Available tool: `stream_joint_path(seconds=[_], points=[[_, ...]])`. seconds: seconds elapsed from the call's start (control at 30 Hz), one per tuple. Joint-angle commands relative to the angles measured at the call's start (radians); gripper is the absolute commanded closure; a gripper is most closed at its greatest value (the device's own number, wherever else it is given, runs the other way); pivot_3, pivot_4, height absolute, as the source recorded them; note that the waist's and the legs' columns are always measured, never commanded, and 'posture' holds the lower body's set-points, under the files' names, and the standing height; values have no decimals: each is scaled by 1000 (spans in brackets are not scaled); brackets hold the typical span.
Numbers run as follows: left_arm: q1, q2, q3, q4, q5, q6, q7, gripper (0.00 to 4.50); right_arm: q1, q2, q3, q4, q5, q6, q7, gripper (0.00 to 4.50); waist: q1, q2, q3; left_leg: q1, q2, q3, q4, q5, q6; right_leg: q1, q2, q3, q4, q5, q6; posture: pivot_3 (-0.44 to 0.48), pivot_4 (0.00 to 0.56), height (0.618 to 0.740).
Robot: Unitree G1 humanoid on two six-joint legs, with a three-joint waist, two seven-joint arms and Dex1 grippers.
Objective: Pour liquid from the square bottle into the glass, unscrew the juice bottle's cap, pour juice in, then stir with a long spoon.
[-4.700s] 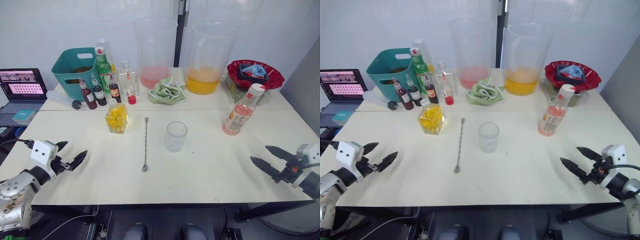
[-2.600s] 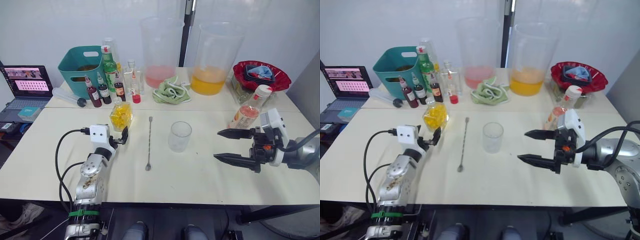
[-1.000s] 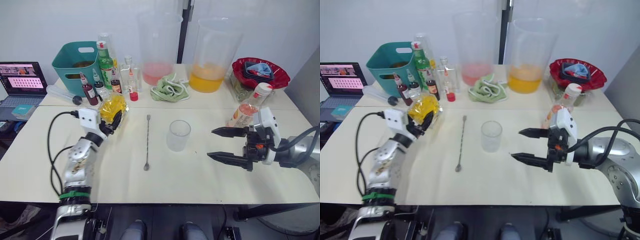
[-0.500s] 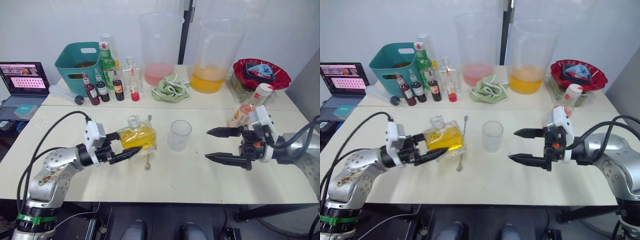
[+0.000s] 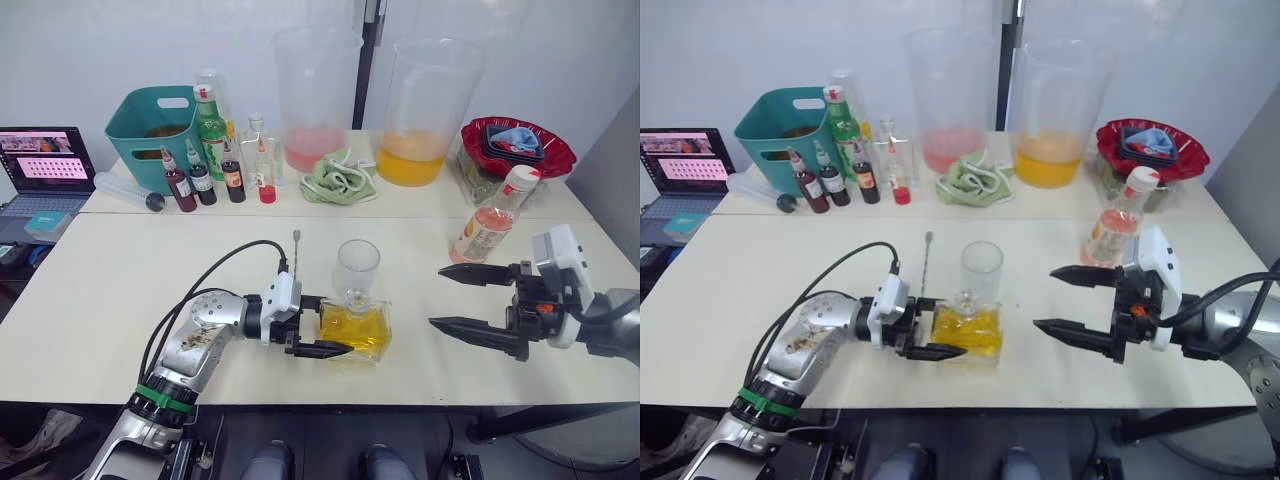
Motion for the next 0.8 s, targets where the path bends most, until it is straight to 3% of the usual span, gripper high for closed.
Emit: stream_joint_path(seconds=[0.03,0.37,0.43,0.5,0.8], points=[[-29,-15,18,21,-6,-64,-37,1733,33,-9,-68,-61,50,11,-26,0,-1,0,0,0,0,0,0,0,0,0,0,0,0,0,0,0,150,740],[-40,-19,41,66,51,-71,11,1733,29,-19,-42,-53,76,0,-48,0,1,0,0,0,0,0,1,0,0,0,0,1,1,0,0,0,150,740],[-43,-15,47,41,37,-34,18,703,7,-17,-26,-43,87,-3,-44,0,0,0,0,0,0,0,1,0,0,0,0,1,1,0,0,0,150,740],[-50,-10,53,14,30,-17,25,72,-17,-18,-12,-33,93,-1,-42,0,0,0,0,0,0,-1,1,0,0,0,0,1,1,0,0,0,150,740],[-50,27,23,-125,38,99,42,29,-64,-23,29,-8,84,-10,-27,0,0,0,0,2,0,-1,1,0,0,1,0,1,1,0,0,0,150,740]])
